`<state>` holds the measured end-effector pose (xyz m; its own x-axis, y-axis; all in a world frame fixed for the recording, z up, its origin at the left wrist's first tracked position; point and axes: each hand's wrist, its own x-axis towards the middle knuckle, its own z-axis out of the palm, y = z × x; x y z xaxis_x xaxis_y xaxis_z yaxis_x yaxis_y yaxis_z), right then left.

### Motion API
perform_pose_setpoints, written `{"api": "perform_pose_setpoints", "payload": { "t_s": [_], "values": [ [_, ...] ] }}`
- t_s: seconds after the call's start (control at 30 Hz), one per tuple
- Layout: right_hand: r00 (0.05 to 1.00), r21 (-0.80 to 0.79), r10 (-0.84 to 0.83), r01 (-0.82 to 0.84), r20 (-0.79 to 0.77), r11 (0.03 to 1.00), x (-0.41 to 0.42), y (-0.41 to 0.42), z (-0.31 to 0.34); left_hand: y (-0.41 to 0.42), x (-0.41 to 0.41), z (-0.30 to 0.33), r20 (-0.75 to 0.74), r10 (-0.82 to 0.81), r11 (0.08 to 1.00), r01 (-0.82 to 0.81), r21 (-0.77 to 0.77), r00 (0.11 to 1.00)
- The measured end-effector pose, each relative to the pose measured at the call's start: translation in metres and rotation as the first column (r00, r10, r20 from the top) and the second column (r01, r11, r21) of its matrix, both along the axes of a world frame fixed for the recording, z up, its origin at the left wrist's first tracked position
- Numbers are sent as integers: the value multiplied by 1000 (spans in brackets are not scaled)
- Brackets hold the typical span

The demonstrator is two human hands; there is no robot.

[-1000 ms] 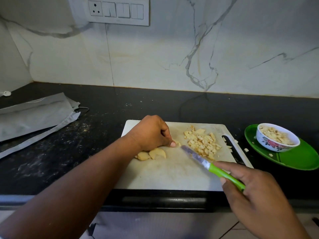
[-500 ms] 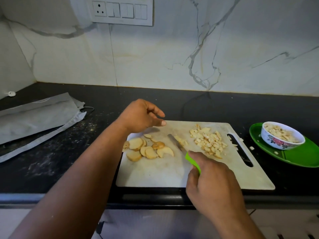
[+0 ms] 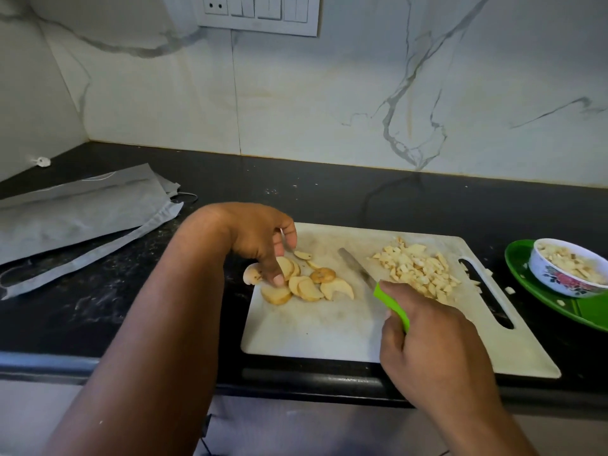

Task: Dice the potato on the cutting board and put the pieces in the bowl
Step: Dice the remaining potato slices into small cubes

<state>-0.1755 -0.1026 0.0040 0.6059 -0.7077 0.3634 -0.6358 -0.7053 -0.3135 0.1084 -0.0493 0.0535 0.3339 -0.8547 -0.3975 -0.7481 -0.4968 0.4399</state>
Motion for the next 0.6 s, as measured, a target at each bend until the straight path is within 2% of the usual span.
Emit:
{"api": "perform_pose_setpoints", "payload": {
  "t_s": [0.13,0.3,0.43,0.53,0.6],
  "values": [
    [998,25,-56,56,15,998,-6,-9,-1,-3,5,-3,-16,0,997,-1,-82,1000],
    [997,33,-50,48,53,998,-7,-12,-6,-4,9,-5,-86,-11,990,-1,-142,996],
    [997,28,-53,52,57,998,-7,-11,-8,-3,7,-5,-80,-7,977,-10,-214,997],
    [997,33,-47,45,55,998,-8,-12,-4,-4,4,-2,-97,31,908,-68,-413,995],
    [997,17,-69,68,32,998,-10,-15,-1,-10,-6,-3,-237,34,819,-163,-550,971]
  ]
}}
